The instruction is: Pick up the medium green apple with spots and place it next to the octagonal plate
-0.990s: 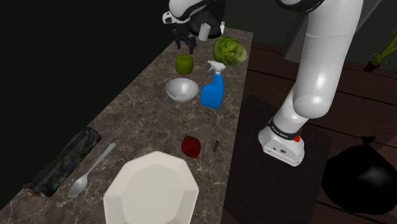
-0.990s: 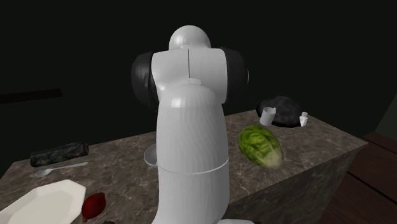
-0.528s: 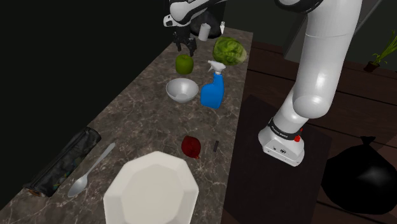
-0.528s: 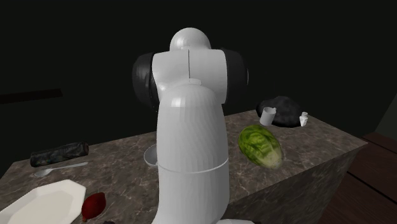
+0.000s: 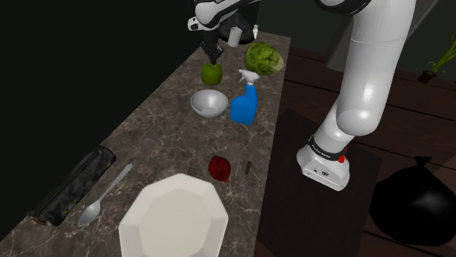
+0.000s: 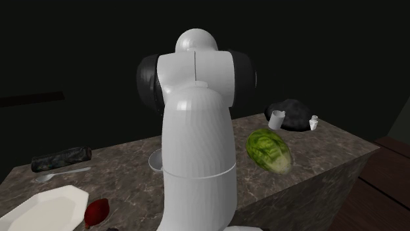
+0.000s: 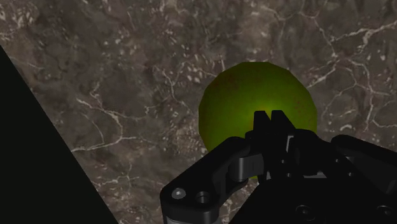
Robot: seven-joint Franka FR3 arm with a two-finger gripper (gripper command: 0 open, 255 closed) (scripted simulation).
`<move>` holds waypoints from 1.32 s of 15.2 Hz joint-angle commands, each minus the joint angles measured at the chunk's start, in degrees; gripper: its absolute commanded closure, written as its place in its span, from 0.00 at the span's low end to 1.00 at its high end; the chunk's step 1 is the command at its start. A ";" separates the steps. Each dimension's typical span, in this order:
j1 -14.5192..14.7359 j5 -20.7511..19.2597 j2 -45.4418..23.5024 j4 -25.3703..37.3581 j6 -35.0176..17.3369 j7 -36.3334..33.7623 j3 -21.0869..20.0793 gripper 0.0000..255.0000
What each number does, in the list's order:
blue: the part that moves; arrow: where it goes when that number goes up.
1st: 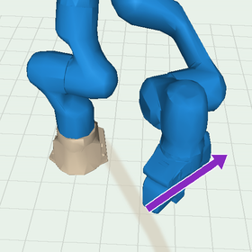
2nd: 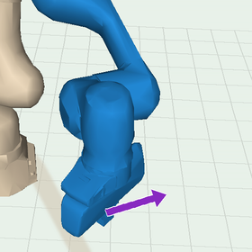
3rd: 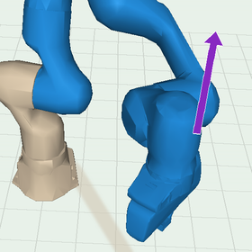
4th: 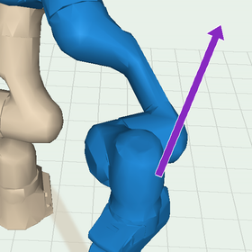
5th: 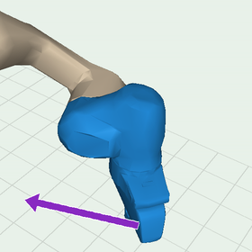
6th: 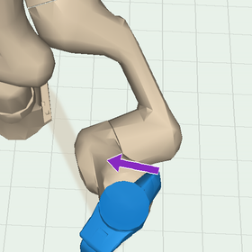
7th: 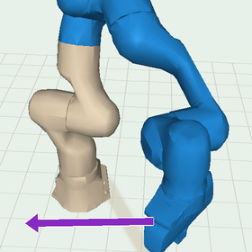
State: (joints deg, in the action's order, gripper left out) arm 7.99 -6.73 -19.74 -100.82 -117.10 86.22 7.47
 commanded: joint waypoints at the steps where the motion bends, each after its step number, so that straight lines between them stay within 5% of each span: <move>1: 0.00 0.00 0.00 0.00 0.00 0.00 0.00 1.00; 20: 0.17 0.05 3.38 6.93 10.24 1.13 0.06 1.00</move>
State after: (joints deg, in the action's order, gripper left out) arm 8.15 -6.66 -16.71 -94.27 -107.60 87.25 7.52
